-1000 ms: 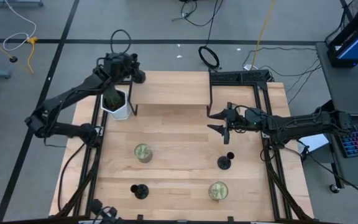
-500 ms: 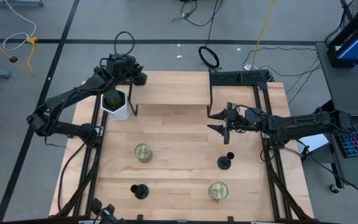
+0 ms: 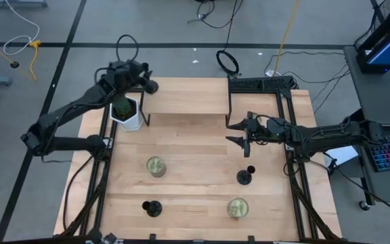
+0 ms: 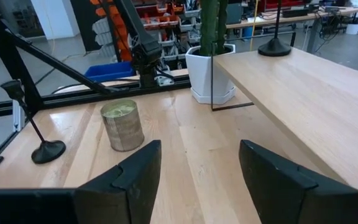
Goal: Pick & Place candle stick holders
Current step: Put the top black candle holder on the shelf
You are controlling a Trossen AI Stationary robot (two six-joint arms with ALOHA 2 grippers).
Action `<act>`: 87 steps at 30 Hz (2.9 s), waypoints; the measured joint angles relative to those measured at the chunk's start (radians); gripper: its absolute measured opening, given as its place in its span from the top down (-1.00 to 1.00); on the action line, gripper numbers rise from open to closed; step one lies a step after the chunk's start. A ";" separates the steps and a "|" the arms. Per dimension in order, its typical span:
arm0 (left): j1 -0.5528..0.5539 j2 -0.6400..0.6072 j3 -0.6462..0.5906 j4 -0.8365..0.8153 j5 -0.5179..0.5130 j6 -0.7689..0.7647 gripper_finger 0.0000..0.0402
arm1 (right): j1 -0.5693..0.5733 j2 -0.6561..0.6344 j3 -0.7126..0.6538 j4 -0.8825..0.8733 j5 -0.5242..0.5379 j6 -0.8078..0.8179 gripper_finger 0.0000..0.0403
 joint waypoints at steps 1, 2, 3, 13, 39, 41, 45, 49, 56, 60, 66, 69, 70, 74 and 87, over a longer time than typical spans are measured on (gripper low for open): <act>-0.008 -0.013 0.000 -0.009 0.000 0.000 0.24 | 0.000 0.000 0.000 0.000 0.000 0.000 -0.05; -0.015 -0.026 0.000 -0.014 0.000 0.000 0.24 | 0.000 0.000 0.000 0.000 0.000 0.000 -0.05; -0.023 -0.039 0.000 -0.017 0.000 0.000 0.24 | 0.000 0.000 0.000 0.000 0.000 0.000 -0.04; -0.135 -0.147 0.000 -0.070 0.000 -0.027 0.24 | 0.003 0.000 0.000 0.003 -0.051 0.015 0.04; -0.227 -0.041 0.001 -0.306 -0.172 -0.050 0.24 | 0.085 0.000 0.000 0.044 -0.101 -0.001 -0.15; -0.227 -0.031 0.001 -0.347 -0.170 -0.064 0.24 | 0.093 0.000 0.000 0.040 -0.101 -0.001 -0.14; -0.228 0.005 0.001 -0.341 -0.089 -0.085 0.24 | 0.094 0.000 0.000 0.041 -0.101 -0.008 -0.14; -0.228 0.068 0.002 -0.283 -0.036 -0.135 0.24 | 0.094 0.000 0.000 0.041 -0.101 -0.011 -0.13; -0.228 0.142 0.001 -0.199 -0.082 -0.146 0.29 | 0.094 0.000 0.000 0.041 -0.101 -0.009 -0.13; -0.227 0.142 0.001 -0.196 -0.097 -0.141 0.55 | 0.094 0.000 0.000 0.041 -0.101 -0.012 -0.13; -0.219 0.137 0.001 -0.152 -0.103 -0.116 0.92 | 0.094 0.000 0.000 0.041 -0.101 -0.034 -0.12; -0.196 0.137 0.001 -0.099 -0.115 -0.117 0.87 | 0.094 0.000 0.000 0.040 -0.101 -0.034 -0.12; -0.183 0.137 0.001 -0.088 -0.115 -0.117 0.87 | 0.094 0.000 0.000 0.040 -0.101 -0.034 -0.12; -0.111 0.137 0.001 -0.064 -0.093 -0.140 0.93 | 0.094 0.000 0.000 0.036 -0.101 -0.034 -0.12; 0.037 0.143 0.001 -0.071 0.056 -0.177 0.91 | 0.094 0.000 0.000 0.026 -0.101 -0.034 -0.12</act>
